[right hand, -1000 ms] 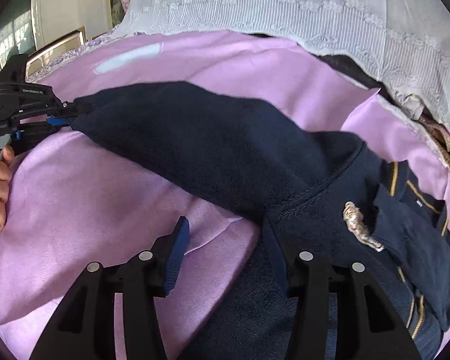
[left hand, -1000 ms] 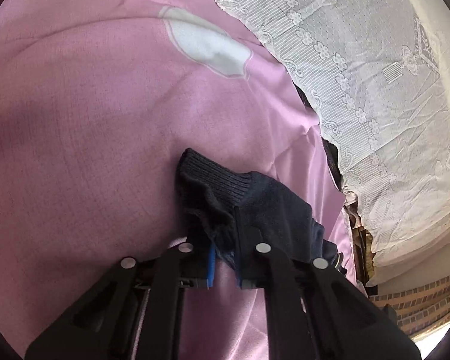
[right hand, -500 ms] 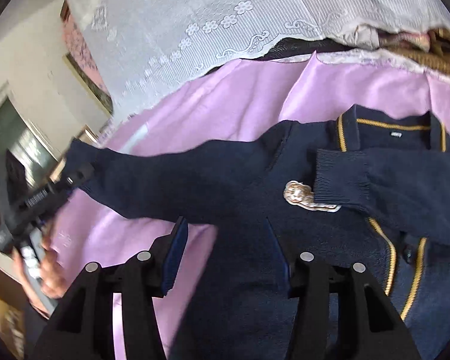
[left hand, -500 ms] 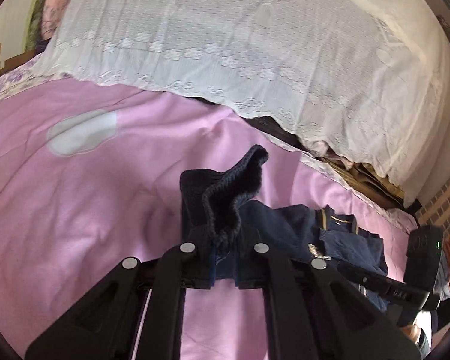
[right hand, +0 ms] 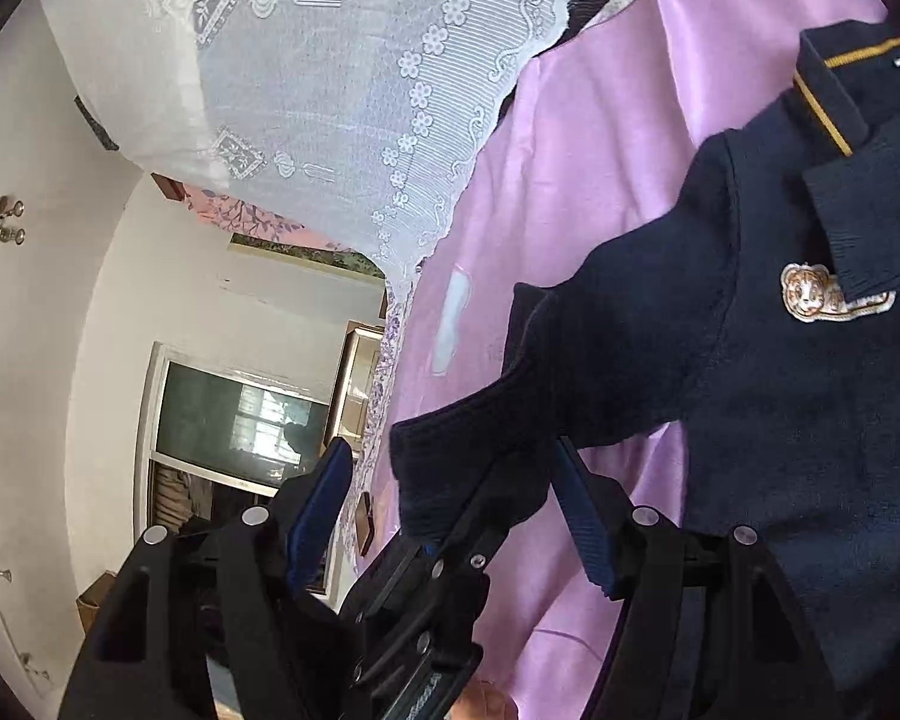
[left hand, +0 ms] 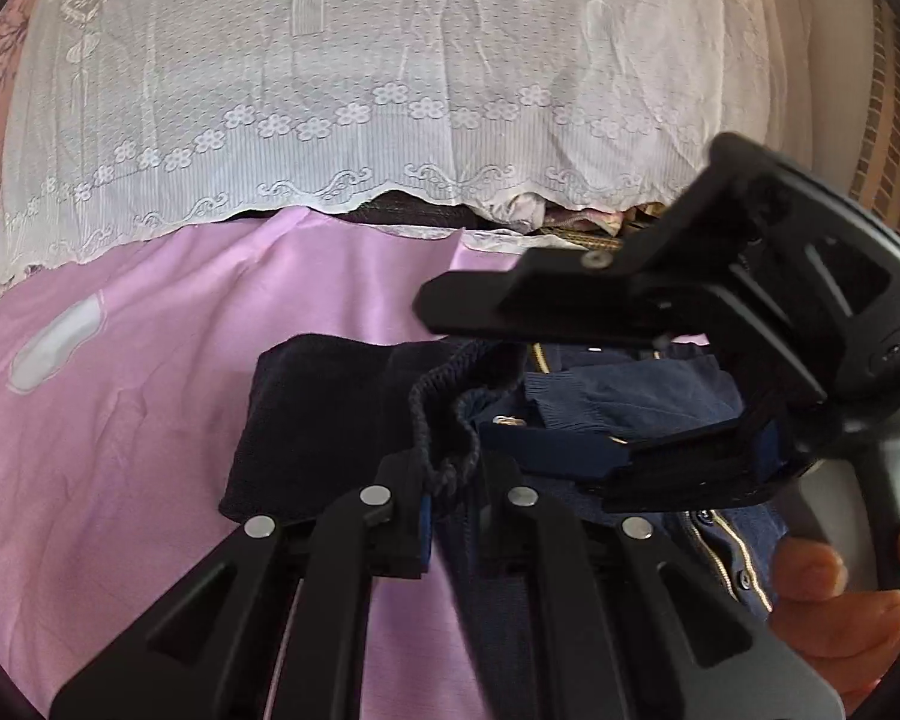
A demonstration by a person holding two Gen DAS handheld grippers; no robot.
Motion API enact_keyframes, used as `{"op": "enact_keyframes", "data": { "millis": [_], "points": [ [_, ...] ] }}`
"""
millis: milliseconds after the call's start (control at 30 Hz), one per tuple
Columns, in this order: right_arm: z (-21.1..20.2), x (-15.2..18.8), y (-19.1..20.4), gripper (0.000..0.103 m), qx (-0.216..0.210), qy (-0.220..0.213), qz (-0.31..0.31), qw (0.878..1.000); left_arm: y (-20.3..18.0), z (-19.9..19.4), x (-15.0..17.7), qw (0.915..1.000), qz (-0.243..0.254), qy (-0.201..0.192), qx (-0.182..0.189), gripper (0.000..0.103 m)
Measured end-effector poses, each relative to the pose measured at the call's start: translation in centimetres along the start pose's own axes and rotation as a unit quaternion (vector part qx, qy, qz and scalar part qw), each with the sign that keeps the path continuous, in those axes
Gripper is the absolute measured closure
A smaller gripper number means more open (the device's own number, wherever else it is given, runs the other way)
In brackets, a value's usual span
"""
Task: Fold small clothes
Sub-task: 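Lay the held sleeve across the cardigan front and open the left gripper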
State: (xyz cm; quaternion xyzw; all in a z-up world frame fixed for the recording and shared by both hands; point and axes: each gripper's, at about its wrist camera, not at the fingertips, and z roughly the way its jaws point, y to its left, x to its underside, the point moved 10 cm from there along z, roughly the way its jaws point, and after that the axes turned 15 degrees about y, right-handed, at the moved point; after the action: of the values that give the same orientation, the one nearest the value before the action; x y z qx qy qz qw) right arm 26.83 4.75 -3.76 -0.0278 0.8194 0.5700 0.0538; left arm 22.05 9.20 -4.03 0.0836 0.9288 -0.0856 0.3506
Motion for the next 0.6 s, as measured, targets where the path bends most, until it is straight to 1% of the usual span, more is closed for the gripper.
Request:
{"op": "enact_keyframes", "data": {
  "millis": [33,67,100,133,267,333,400,600],
  "points": [
    [-1.0,-0.1,-0.5,0.058,0.006,-0.017,0.001,1.000,-0.8,0.2,-0.1,1.0000,0.005,-0.003,-0.004,0.096],
    [-1.8,-0.2,-0.8,0.061,0.006,-0.030,-0.001,1.000,-1.5,0.3,-0.3,0.9999,0.010,-0.005,-0.007,0.096],
    [-3.0,-0.3,-1.0,0.071,0.007,-0.046,-0.005,0.999,-2.5,0.6,-0.5,0.9999,0.014,-0.005,-0.005,0.096],
    [-4.1,-0.6,-1.4,0.078,0.011,-0.056,-0.009,0.998,-3.4,0.9,-0.6,0.9999,0.017,-0.002,0.003,0.096],
    [-8.4,-0.9,-2.7,0.081,0.040,-0.089,-0.023,0.995,-7.8,2.8,-1.4,0.9991,0.035,0.006,0.021,0.096],
    [-10.9,-1.3,-3.4,0.084,0.065,-0.110,-0.035,0.991,-10.3,4.0,-1.9,0.9985,0.047,0.009,0.029,0.096],
    [-13.6,-1.7,-4.2,0.086,0.080,-0.131,-0.040,0.987,-12.9,5.0,-2.5,0.9974,0.062,0.012,0.034,0.095],
    [-22.0,-3.9,-6.8,0.088,0.085,-0.189,-0.044,0.977,-20.7,7.4,-5.4,0.9935,0.101,0.013,0.051,0.095]
  ]
}}
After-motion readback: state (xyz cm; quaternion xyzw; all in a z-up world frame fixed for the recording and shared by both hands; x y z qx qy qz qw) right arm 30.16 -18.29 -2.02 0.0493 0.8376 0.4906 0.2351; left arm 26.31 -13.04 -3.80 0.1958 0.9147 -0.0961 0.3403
